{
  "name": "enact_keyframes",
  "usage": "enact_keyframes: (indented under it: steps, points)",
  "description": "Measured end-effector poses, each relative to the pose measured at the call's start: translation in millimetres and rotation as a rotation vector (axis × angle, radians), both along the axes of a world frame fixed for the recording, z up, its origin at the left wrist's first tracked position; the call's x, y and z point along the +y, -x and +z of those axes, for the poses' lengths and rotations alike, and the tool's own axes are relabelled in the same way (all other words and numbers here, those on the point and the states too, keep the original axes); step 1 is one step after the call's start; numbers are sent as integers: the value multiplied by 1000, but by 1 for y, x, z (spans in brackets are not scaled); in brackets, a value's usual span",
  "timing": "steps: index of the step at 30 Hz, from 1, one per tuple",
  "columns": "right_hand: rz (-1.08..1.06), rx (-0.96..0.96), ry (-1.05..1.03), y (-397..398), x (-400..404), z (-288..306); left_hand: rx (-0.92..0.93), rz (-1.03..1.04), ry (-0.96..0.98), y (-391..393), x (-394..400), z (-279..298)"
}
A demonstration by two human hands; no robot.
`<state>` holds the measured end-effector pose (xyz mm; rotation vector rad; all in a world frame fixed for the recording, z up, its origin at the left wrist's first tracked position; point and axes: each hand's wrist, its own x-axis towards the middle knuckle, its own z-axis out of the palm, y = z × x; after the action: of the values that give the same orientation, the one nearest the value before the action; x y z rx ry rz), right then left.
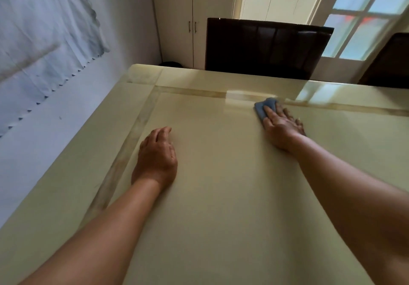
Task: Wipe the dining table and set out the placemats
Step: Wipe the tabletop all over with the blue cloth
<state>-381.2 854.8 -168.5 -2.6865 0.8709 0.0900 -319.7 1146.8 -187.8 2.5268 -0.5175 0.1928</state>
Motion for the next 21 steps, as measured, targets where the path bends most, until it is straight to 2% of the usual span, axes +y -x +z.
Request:
enact_keyframes:
  steps: [4, 9, 11, 13, 21]
  points:
    - [184, 22, -15, 33, 67, 5, 51, 0, -72, 3, -1, 6]
    - [466, -42, -91, 60, 200, -6, 186, -38, -178, 7, -1, 27]
    - [539, -55, -94, 65, 233, -12, 173, 4, -128, 17, 5, 32]
    - [545, -56, -83, 62, 235, -14, 153, 42, -62, 33, 12, 34]
    - [580, -56, -149, 60, 210, -4, 202, 53, -66, 99, 22, 38]
